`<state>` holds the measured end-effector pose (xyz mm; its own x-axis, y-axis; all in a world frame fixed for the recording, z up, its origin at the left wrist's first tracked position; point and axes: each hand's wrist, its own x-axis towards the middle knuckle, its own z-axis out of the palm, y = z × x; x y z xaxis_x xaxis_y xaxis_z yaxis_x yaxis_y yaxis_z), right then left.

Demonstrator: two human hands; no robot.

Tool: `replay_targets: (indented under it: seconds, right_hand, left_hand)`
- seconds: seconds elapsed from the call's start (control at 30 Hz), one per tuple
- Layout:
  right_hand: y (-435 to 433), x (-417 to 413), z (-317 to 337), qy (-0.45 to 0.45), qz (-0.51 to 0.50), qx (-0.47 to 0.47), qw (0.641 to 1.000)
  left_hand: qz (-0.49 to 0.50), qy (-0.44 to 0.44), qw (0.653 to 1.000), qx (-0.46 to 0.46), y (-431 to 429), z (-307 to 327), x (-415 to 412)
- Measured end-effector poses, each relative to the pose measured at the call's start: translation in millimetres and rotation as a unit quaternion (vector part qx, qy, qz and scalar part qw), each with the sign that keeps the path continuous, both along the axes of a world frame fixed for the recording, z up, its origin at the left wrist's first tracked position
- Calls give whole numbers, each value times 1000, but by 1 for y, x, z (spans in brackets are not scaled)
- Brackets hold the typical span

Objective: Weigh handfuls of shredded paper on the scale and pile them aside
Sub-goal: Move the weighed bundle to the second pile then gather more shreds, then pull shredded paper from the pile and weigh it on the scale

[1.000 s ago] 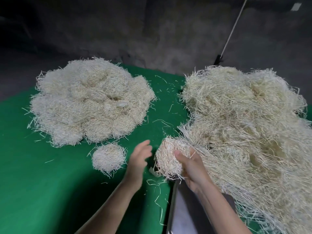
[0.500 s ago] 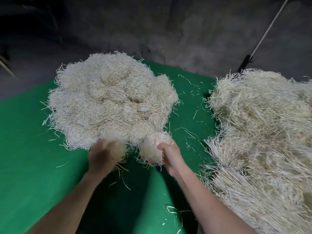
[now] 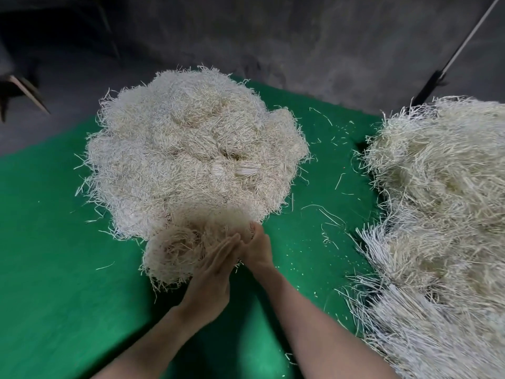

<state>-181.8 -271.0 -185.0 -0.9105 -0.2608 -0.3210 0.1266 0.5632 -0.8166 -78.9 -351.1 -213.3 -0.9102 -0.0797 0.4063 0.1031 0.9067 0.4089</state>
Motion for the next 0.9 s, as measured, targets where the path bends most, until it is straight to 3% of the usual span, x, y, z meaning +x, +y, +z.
replay_targets:
  seconds: [0.13,0.2,0.33,0.43,0.57,0.67,0.8,0.9]
  right_hand:
    - [28,2,1,20,-8,3,1000]
    - [46,4,4,8,7,23,1000]
    - [81,18,31,-10,7,-29,999]
    - [117,38,68,1,-12,-107,994]
    - [188,71,118,23,-28,-176,984]
    - [247,100,136,39,-71,-198,977]
    - [336,127,137,149,-144,-132,969]
    - [413,130,131,260,-214,55,940]
  left_hand:
    - [34,-176,969,-170,-20,-16,-21]
    - [64,-265,946,-173,-26,-14,-33]
    - [102,-305,933,-163,-9,-6,-42]
    - [152,-268,937,-164,9,13,-40]
    - [171,-95,980,-20,50,44,-30]
    - [116,-15,986,116,96,67,-10]
    - [13,-76,979,190,169,85,16]
    - [-29,-104,960,258,223,96,29]
